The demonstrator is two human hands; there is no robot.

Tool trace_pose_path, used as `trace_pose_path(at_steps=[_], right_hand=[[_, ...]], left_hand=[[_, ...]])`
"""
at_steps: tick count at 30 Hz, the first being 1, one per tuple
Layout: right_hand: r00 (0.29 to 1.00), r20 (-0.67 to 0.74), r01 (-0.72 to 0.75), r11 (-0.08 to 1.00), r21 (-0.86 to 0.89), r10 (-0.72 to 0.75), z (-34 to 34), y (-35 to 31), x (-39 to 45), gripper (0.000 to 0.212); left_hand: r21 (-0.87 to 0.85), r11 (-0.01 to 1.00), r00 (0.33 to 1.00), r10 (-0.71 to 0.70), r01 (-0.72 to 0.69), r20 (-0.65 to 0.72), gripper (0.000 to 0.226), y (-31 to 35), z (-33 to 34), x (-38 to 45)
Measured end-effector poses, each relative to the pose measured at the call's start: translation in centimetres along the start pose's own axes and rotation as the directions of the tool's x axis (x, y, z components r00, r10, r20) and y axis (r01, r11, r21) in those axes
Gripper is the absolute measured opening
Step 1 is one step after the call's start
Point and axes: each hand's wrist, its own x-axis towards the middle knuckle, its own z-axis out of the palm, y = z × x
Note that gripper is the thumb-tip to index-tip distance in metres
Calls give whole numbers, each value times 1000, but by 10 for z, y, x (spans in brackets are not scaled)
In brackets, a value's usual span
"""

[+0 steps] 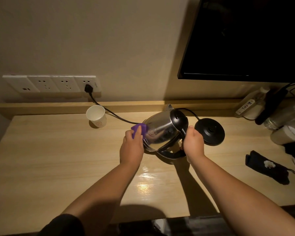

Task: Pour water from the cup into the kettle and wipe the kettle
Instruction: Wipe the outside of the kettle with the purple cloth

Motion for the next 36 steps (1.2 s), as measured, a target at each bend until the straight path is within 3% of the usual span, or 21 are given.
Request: trace_pose_path(at_steps=[5,7,10,13,16,19,26,30,33,35,36], right_hand=[[999,22,34,996,-79,-32,10,-10,-2,50],[1000,21,16,997,-80,-14,9,-14,0,51],[1000,27,-9,996,-88,11,8,-16,0,49],[1000,23,-18,996,-89,20,12,-18,-3,47],[999,12,-52,996,-76,53,13,-18,-4,46],[997,17,-75,996,-51,76,11,-17,-5,47],[979,51,-200,978,62,197,3,-14,-6,42],[987,42,-154,988,30,152,7,-18,-8,46],[991,45,-122,992,-14,123,7,-21,-7,50],[985,64,-161,987,26,159,5,-19,-6,54],[982,70,-181,983,42,177,4,-19,-5,55]], left_hand=[[-43,991,991,-127,129,49,44,-2,-6,8],[-73,991,994,-110,111,27,45,6,-11,7],[-124,992,998,28,-36,-63,46,29,-18,4],[-45,961,955,267,-275,-127,51,54,-21,3],[93,886,886,461,-455,-55,65,61,-18,1],[145,856,865,501,-497,6,78,51,-16,-5],[95,934,939,342,-343,35,77,-5,-8,-22],[30,996,994,85,-87,68,53,-24,-10,-17],[-19,999,997,-41,43,71,41,-24,-16,-15],[-76,996,998,-39,43,48,42,-13,-20,-16],[-54,998,999,31,-29,32,48,-4,-20,-18]])
